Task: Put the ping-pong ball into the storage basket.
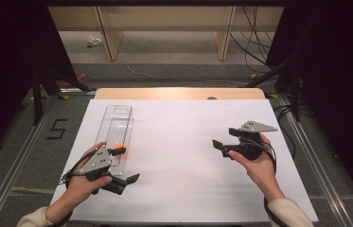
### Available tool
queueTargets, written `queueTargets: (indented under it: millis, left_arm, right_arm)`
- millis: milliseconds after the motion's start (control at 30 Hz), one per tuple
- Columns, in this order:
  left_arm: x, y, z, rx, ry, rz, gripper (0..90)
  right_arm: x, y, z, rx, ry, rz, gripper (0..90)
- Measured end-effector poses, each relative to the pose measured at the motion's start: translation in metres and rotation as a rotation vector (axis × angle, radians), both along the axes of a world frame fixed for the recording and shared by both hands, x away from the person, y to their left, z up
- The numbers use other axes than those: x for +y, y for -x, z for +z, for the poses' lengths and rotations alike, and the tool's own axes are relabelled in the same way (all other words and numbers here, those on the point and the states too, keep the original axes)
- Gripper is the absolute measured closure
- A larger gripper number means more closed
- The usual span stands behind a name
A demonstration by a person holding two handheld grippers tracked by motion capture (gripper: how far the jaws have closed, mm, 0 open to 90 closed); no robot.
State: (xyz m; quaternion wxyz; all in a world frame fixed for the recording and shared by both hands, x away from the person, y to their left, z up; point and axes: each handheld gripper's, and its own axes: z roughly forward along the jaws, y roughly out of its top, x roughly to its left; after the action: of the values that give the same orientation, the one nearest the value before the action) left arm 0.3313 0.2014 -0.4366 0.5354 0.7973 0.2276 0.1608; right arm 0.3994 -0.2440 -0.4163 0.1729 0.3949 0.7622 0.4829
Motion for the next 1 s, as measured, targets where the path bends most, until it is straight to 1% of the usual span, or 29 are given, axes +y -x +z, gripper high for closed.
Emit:
queueTargets:
  millis: [467,1000]
  left_arm:
    - [0.001,0.000,0.001,-0.003,0.001,0.001,0.8]
    - [0.001,0.000,0.001,-0.003,0.001,0.001,0.8]
  right_arm:
    - [-0.025,0.015,-0.002,0.004,-0.013,-0.052,16.0]
    - [-0.039,0.024,-0.007,0.007,-0.009,-0.080,16.0]
